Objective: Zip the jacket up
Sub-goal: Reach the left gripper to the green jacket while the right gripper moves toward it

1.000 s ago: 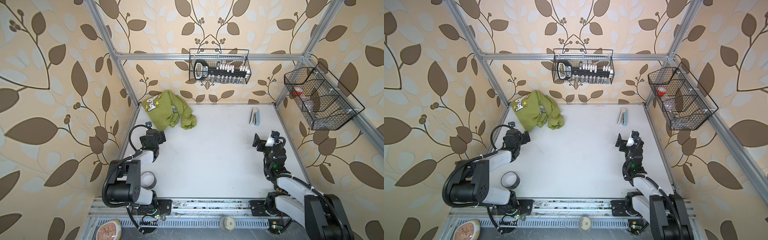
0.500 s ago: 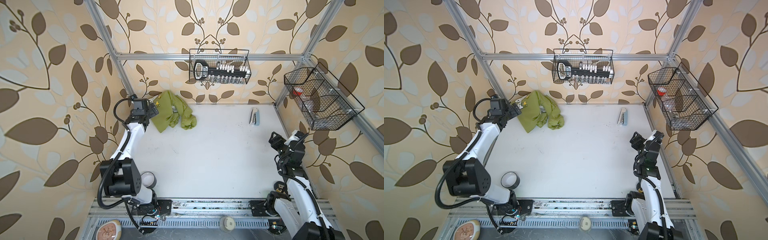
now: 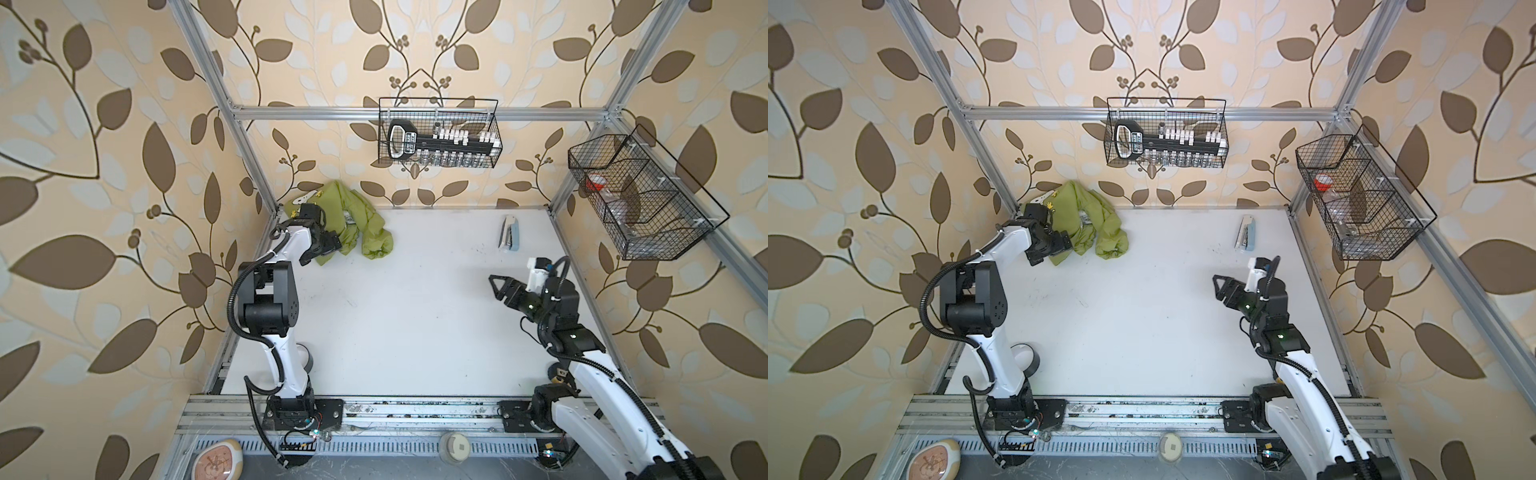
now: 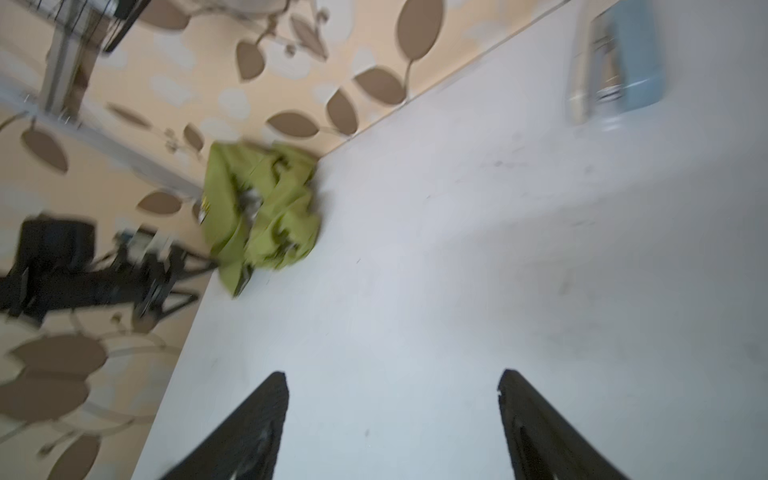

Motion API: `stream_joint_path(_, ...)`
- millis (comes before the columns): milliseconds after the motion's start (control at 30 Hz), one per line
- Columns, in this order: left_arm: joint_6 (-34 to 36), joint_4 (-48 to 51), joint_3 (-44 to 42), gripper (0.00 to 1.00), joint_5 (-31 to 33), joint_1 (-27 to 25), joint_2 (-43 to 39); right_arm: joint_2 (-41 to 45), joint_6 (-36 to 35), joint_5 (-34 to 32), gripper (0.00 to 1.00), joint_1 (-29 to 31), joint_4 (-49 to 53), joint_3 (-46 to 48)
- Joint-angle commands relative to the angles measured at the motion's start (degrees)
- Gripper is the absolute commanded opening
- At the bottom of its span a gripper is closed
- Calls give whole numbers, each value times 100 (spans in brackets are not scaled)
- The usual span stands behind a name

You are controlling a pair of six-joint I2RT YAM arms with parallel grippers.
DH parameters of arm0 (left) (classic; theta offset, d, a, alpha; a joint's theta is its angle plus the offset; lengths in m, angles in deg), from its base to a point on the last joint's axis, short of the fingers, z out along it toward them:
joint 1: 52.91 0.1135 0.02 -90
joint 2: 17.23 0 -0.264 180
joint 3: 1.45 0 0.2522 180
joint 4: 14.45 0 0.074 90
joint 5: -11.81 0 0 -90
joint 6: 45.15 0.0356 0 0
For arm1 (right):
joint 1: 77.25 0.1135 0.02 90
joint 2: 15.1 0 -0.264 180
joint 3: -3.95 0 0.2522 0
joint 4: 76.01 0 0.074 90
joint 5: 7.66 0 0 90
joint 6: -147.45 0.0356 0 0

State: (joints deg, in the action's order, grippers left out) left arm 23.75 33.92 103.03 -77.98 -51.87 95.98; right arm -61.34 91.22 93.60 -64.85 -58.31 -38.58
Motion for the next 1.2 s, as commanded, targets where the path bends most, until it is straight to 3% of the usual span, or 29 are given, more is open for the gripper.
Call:
stream_joint_path(0,71,221,421,98,241,-100,339,-81,-153,-700,80,608,306,-219)
stream_joint_path(300,245,668,1295,40,27,-113,981,-387,-29,-1068,73,1230,245,-427)
stream_joint_path(500,144,766,1218,0,-46,-173,621,-518,59,-1238,66,1379,265,-539)
stream_joint_path(633,265,891,1074,0,-108,-585,127,-814,299,-1292,50,1377,545,-915)
stream_joint_path(733,399,1076,1009,0,-120,-1091,-199,-1086,375,-1325,47,1379,744,-1223)
stream_joint_path(967,623,1602,745,0,-172,-2303,-966,-1420,369,-1211,68,1372,747,-1593)
stream_joint_path(1167,333,1703,-134,0,-403,-2766,-2039,-1924,421,-885,73,1433,465,-1890)
